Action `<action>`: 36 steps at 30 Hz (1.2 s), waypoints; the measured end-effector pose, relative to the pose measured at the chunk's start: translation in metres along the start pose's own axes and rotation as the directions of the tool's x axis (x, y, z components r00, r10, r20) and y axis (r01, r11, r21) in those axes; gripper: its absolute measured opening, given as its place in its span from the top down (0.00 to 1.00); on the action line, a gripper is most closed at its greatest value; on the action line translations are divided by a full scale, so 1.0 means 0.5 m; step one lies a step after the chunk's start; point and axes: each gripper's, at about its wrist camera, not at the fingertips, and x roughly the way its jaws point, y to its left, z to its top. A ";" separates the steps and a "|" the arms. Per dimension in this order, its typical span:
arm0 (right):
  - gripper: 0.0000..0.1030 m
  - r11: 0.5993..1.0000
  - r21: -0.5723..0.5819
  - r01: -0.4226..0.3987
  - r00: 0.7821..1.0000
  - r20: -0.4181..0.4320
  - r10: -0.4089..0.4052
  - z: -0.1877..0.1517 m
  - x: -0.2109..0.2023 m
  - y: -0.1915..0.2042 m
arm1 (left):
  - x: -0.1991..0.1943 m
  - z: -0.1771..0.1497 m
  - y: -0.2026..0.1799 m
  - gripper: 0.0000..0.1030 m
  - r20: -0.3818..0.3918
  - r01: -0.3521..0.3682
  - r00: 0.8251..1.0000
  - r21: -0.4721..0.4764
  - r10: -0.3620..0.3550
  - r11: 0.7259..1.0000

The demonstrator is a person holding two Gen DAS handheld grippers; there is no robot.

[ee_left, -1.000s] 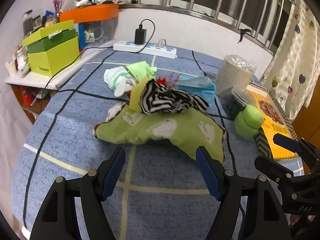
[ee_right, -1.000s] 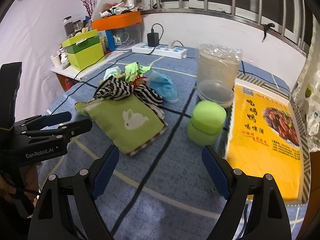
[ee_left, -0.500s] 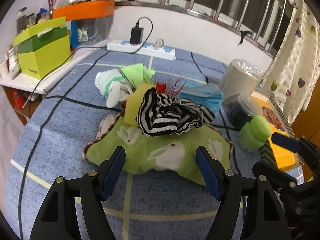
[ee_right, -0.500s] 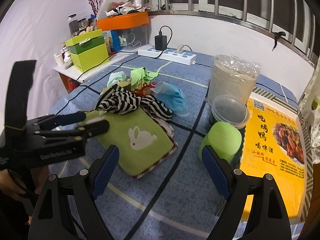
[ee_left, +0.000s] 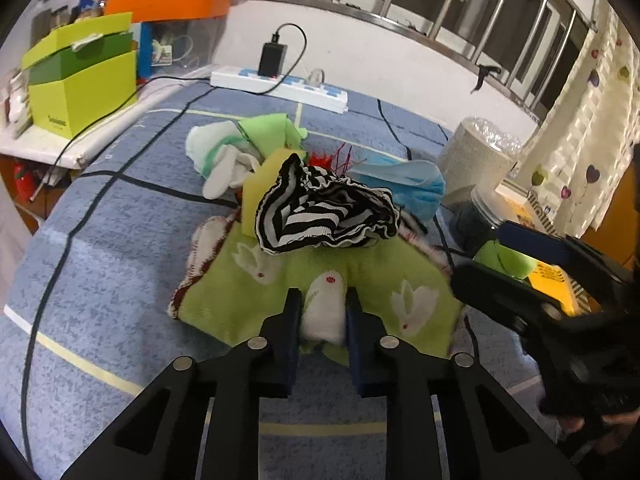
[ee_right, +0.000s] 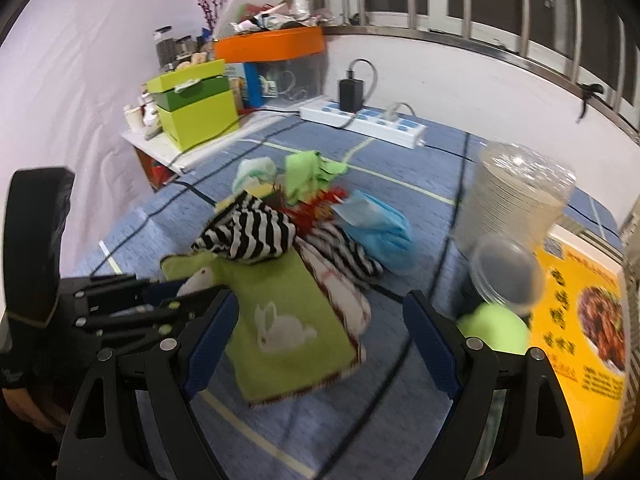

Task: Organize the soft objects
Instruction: 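Move the left tool to the green rabbit cloth while the right tool reaches the striped cloth, then grasp the green rabbit cloth with the left tool while the right tool grasps the striped cloth, then carry the green cloth with the left tool while the right tool carries the striped cloth to the yellow box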

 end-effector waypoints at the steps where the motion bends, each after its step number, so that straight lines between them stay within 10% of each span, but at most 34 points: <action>1: 0.22 1.000 -0.004 -0.013 1.000 0.000 0.013 0.006 0.006 0.005 | -0.006 -0.002 0.003 0.82 0.003 0.005 1.000 -0.004 -0.005 1.000; 16: 0.38 0.974 -0.079 -0.212 0.977 -0.035 0.209 0.054 0.085 0.087 | -0.032 -0.031 0.026 0.82 -0.016 0.053 0.998 -0.002 -0.053 0.999; 21: 0.86 0.974 -0.096 -0.206 0.978 -0.057 0.201 0.051 0.099 0.092 | -0.030 -0.033 0.026 0.82 -0.024 0.061 0.998 -0.007 -0.061 0.998; 36: 0.89 0.995 0.029 -0.099 0.978 0.185 0.092 0.050 -0.062 -0.005 | -0.142 0.015 -0.001 0.85 0.163 0.127 0.978 0.042 -0.132 0.991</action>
